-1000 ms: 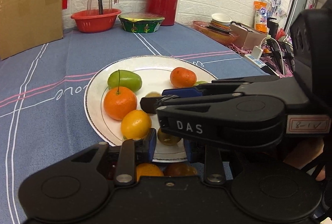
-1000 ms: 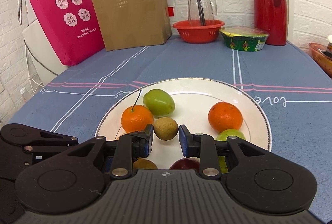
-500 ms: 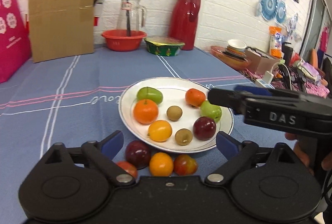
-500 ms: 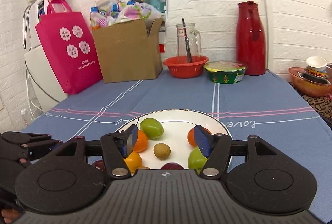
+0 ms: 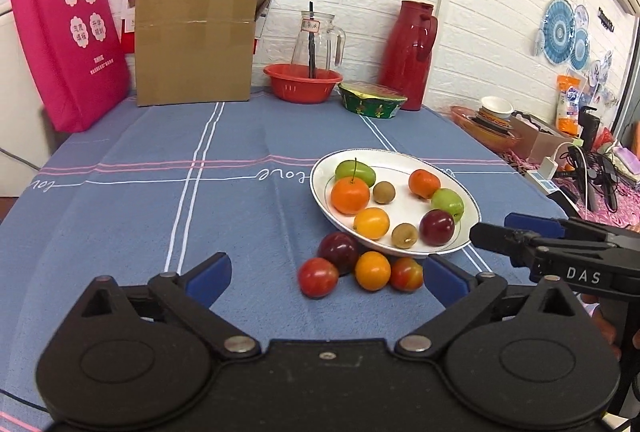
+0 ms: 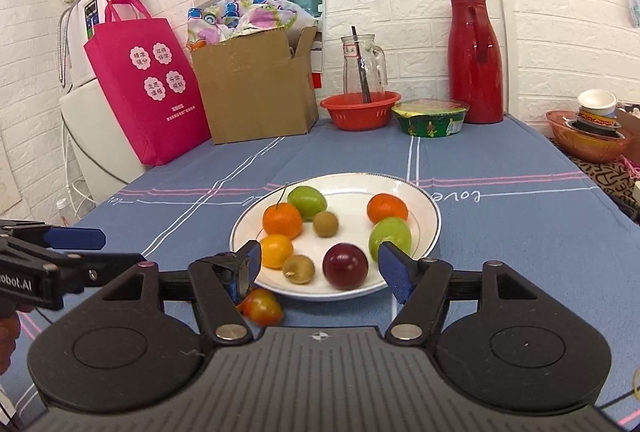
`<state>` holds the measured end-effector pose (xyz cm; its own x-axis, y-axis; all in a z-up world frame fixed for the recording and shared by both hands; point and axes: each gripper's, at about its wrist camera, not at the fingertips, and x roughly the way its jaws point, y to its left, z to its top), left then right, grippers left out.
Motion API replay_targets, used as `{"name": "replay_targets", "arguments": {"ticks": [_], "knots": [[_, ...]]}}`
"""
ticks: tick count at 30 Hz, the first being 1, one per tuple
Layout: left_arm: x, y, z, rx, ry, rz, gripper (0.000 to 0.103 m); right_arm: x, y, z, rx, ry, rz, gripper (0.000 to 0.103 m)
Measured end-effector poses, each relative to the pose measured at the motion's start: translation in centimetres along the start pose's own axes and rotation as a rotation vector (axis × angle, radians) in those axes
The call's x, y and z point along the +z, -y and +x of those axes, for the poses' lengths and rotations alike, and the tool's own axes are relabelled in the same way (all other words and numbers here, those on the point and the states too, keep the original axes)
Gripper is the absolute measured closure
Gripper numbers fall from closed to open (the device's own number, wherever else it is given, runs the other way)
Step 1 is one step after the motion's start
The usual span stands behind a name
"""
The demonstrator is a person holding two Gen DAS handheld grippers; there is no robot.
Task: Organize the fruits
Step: 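Lift both open tools from the plate toward the remaining fruit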
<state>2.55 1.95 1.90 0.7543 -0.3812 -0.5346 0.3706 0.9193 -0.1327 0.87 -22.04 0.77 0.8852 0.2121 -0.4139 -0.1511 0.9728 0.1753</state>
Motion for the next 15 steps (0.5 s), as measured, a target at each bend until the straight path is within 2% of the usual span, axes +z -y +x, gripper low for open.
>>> {"name": "replay_targets", "arguments": {"ticks": [12,15], "knots": [[-1.2,-1.2,-0.3,0.056,-0.011,-0.024,0.0,-2.4,-2.1,1.8,0.078,-0.107,-0.04,0.0],[-1.2,-1.2,0.2,0.055,-0.022,-0.023,0.0,-2.8,-2.4,2.8,0.088,-0.145,-0.06,0.012]]}}
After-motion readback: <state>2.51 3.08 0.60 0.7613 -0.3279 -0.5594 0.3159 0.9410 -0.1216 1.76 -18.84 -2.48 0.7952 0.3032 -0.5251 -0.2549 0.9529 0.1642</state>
